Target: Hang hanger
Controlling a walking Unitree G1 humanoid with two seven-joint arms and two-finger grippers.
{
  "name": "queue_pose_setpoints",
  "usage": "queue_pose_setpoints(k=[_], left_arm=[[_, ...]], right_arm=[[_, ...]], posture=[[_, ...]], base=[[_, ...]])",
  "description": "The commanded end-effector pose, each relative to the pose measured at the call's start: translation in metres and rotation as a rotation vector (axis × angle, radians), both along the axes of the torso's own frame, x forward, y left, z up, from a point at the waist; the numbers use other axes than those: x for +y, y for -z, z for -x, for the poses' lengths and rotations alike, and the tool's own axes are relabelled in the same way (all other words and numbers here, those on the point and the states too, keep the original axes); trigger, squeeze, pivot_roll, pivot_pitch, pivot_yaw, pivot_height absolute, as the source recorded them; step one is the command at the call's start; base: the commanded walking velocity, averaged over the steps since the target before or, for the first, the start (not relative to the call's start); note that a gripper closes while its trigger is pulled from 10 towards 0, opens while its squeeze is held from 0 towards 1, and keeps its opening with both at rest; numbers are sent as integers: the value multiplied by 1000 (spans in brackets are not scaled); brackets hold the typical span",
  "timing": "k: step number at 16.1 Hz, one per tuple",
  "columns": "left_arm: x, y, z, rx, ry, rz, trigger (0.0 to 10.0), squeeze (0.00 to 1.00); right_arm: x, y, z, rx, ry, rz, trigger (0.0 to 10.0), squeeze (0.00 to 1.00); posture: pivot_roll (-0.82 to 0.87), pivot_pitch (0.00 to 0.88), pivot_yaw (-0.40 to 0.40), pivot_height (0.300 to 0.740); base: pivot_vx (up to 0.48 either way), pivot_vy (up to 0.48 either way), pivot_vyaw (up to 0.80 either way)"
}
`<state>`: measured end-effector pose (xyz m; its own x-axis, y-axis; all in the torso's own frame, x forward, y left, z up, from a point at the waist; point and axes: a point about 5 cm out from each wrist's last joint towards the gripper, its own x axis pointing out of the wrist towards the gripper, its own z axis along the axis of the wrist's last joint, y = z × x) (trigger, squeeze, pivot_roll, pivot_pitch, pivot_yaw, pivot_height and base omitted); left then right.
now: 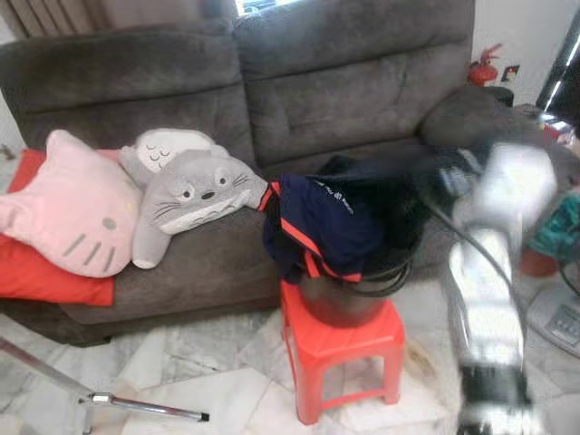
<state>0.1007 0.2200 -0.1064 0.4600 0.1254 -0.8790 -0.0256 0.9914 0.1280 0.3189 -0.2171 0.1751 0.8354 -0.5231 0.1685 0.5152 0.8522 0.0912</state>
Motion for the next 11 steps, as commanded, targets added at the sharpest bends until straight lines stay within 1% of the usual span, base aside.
queue_pose_setpoints(k=[1, 2, 3, 4, 5, 6, 9, 11], left_arm=[[8, -1, 4, 21, 19, -23, 10000, 0], [8, 0, 4, 22, 20, -23, 10000, 0], [8, 0, 5, 24, 20, -24, 10000, 0], [8, 0, 5, 24, 19, -24, 10000, 0], [8, 0, 6, 24, 17, -24, 10000, 0], [9, 0, 6, 24, 15, -26, 10000, 0], [10, -1, 6, 22, 12, -31, 10000, 0], [12, -1, 6, 21, 2, -42, 10000, 0]], right_arm=[[0, 15, 2, 55, 15, -150, 10000, 0], [1, 22, 4, 80, 17, -187, 10000, 0], [6, 48, 10, 162, 28, -310, 10000, 0], [10, 61, 15, 200, 36, -360, 10000, 0], [13, 60, 17, 196, 18, -303, 10000, 0], [19, 51, 16, 163, -25, -212, 10000, 0], [22, 43, 13, 142, -50, -187, 10000, 0], [23, 41, 12, 139, -51, -144, 10000, 0]], posture=[[-248, 0, 145, 740], [-248, 0, 145, 740], [-246, 0, 146, 740], [-243, 0, 147, 740], [-241, 0, 148, 740], [-242, 0, 150, 740], [-234, 0, 148, 740], [-217, 0, 148, 740]], base=[[0, 0, 0], [0, 0, 0], [0, 0, 0], [0, 0, 0], [0, 0, 0], [0, 0, 0], [0, 0, 0], [0, 0, 0]])
